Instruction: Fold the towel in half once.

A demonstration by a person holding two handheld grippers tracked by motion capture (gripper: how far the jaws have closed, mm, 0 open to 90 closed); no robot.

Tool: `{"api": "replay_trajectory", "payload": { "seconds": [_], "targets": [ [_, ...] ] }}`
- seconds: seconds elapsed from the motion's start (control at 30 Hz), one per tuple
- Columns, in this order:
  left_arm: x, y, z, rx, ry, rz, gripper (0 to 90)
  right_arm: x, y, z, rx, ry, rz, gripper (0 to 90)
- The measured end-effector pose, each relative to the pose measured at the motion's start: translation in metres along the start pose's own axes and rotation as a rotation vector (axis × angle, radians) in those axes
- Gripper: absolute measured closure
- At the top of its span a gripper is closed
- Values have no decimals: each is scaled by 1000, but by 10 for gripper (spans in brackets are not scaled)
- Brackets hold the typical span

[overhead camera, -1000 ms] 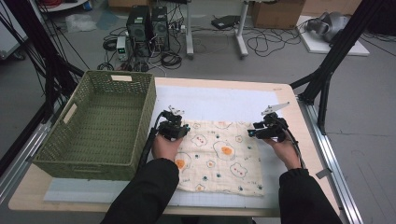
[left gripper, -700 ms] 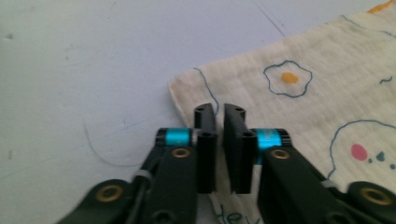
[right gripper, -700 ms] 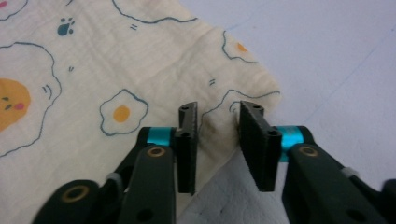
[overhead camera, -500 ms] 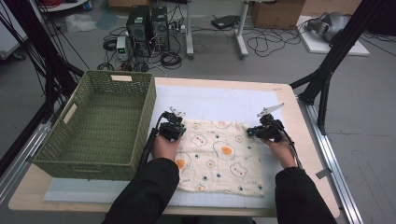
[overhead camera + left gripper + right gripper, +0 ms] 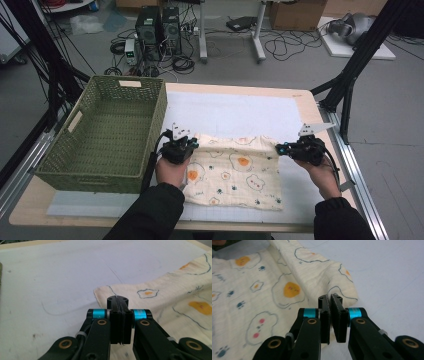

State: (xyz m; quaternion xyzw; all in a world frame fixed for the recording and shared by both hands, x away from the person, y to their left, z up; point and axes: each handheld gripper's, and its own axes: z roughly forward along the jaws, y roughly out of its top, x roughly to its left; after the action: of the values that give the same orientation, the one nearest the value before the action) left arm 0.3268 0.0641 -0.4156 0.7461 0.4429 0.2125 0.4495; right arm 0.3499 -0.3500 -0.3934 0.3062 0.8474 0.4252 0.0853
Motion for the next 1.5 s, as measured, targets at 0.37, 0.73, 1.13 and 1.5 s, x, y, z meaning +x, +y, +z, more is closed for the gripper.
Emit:
{"api": "replay_trajectory", "payload": {
  "seconds": [0.37, 0.73, 1.13, 1.5],
  "targets": [
    [-14, -34, -48, 44, -123, -8, 759, 42, -41, -10, 70, 128, -37, 740],
    [-7, -16, -46, 29, -135, -14, 671, 23, -18, -2, 39, 78, -2, 608],
    [-2, -26, 1, 191, -28, -42, 579, 7, -24, 32, 188, 83, 26, 558],
    [0, -18, 11, 109, 36, -45, 858, 3, -11, 35, 204, 46, -33, 862]
  ]
}}
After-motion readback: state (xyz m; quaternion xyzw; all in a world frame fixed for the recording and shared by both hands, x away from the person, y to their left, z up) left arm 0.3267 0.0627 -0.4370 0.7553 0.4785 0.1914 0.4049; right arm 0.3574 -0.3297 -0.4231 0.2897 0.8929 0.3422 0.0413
